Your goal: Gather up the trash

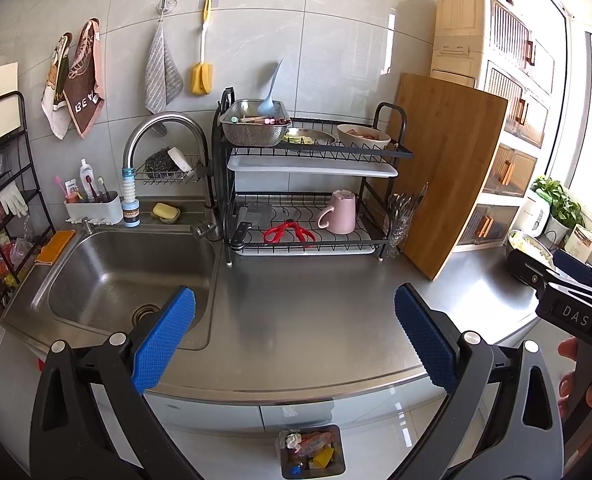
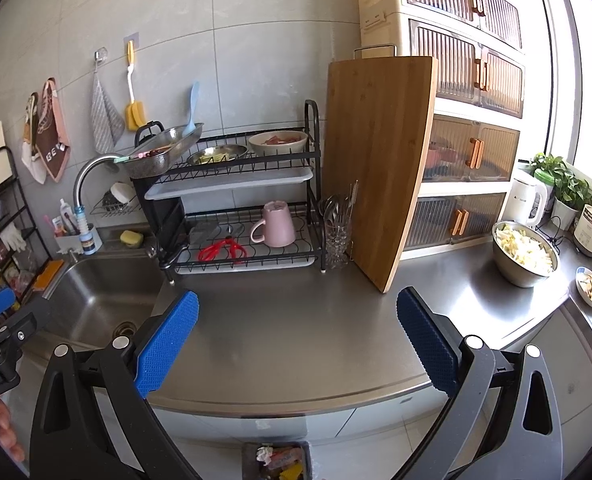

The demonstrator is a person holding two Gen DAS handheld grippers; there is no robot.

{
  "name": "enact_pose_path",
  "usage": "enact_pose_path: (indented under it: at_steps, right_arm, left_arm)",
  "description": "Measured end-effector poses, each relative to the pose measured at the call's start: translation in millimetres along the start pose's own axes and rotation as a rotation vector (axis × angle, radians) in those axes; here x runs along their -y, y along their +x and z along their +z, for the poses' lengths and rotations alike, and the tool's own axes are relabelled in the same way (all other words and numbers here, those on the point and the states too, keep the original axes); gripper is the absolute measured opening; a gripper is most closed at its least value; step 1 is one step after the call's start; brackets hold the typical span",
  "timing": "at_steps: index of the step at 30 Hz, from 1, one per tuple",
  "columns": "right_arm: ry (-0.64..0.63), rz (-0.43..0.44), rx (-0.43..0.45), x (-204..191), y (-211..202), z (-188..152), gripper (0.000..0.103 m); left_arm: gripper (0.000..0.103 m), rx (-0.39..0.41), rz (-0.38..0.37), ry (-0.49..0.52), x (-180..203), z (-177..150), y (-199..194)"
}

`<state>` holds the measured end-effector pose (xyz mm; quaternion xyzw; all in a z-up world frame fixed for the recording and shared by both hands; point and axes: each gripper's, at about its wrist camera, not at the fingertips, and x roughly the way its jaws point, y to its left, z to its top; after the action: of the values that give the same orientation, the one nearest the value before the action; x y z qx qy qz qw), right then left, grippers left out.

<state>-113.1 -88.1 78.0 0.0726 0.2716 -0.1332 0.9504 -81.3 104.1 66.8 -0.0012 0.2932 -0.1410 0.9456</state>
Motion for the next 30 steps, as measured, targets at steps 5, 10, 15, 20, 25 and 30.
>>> enact_pose_path:
  at_steps: [5,10,15,20,25,30]
  right_arm:
    - [-0.001,-0.002,0.0,-0.3,-2.6,0.2,0.1]
    - [-0.004,-0.007,0.001,-0.3,-3.4,0.8,0.1]
    - [0.003,-0.001,-0.005,1.1,-3.4,0.1,0.1]
    - [0.003,-0.003,-0.005,1.1,-3.9,-0.3,0.1]
    - [0.006,-0.008,-0.013,1.6,-0.3,-1.5,0.1]
    - [0.005,-0.005,-0.016,2.1,1.1,-1.5,0.1]
  left_arm:
    - [0.095,-0.002,0.005,-0.002,-0.4,-0.9,-0.3]
    - [0.095,0.002,0.004,-0.004,-1.2,-0.8,-1.6]
    - [0.095,-0.004,0.002,-0.004,-0.7,-1.2,-1.4]
    - [0.095,-0.006,0.001,-0.002,0.8,-2.2,-1.4]
    - [0.095,-0.004,0.003,-0.003,1.3,-2.7,-1.3]
    - [0.095,-0.008,0.003,-0.005,1.8,-3.6,-0.5]
